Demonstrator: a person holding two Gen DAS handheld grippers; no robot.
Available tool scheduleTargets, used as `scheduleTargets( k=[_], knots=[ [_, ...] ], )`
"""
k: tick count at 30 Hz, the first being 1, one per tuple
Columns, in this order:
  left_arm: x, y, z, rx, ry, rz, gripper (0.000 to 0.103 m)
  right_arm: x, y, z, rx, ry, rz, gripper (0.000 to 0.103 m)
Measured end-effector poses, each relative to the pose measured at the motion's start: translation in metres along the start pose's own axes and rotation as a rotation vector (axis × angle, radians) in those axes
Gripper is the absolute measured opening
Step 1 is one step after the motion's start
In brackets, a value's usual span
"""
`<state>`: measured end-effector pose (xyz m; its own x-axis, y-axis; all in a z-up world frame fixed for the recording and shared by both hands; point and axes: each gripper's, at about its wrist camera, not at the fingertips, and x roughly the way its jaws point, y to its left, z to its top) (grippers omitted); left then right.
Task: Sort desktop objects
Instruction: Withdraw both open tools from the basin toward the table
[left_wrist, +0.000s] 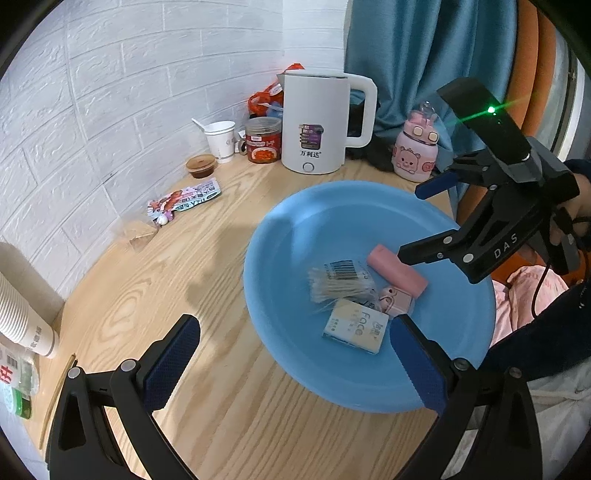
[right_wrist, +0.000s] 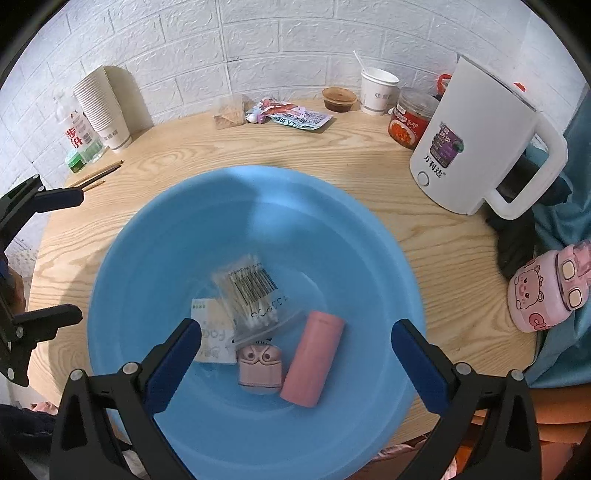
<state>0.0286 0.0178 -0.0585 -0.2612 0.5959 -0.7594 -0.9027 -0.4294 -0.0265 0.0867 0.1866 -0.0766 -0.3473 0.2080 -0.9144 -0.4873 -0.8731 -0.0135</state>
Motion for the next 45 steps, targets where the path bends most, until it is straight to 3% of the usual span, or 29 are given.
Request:
scheduleTargets(
  k=[28, 45],
  knots=[
    [0.017, 0.031, 0.003, -0.094, 0.026, 0.052, 0.103, 0.006, -0.014, 0.014, 0.025, 0.008, -0.001, 0.103],
    [0.049, 0.085, 0.012, -0.209, 0.051, 0.116, 0.103, 0.026, -0.016, 0.079, -0.117, -0.012, 0.033, 0.103]
  ],
)
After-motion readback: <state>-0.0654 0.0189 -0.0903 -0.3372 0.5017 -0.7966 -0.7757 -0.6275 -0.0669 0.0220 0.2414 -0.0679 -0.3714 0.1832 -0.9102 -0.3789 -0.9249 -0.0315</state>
